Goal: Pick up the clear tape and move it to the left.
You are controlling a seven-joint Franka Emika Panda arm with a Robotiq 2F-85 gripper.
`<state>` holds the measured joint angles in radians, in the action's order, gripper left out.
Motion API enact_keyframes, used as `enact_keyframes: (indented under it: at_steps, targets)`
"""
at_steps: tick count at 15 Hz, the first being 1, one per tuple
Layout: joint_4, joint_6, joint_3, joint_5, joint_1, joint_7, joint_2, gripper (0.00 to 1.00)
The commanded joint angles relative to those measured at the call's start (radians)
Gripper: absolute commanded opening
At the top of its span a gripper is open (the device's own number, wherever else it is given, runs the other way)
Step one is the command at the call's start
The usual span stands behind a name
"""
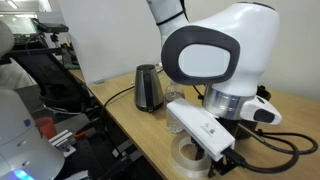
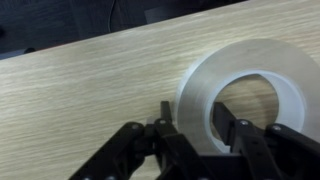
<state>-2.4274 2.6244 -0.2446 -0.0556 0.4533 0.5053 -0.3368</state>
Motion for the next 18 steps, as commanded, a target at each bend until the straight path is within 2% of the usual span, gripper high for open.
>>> enact_keyframes:
  at_steps: [1,2,3,8,12,18]
  targets:
    - [0.022,-0.005,0.029,-0.028,0.037,0.038,-0.016,0.19]
    - [0.023,-0.005,0.027,-0.025,0.038,0.036,-0.013,0.10]
    - [0.019,-0.006,0.021,-0.015,0.040,0.040,-0.004,0.06]
    - [-0.011,-0.029,-0.018,0.021,0.070,0.087,0.056,0.08]
    - [-0.042,-0.037,-0.091,0.095,0.078,0.148,0.155,0.08]
    - [-0.132,-0.085,-0.137,0.166,0.032,0.235,0.442,0.08]
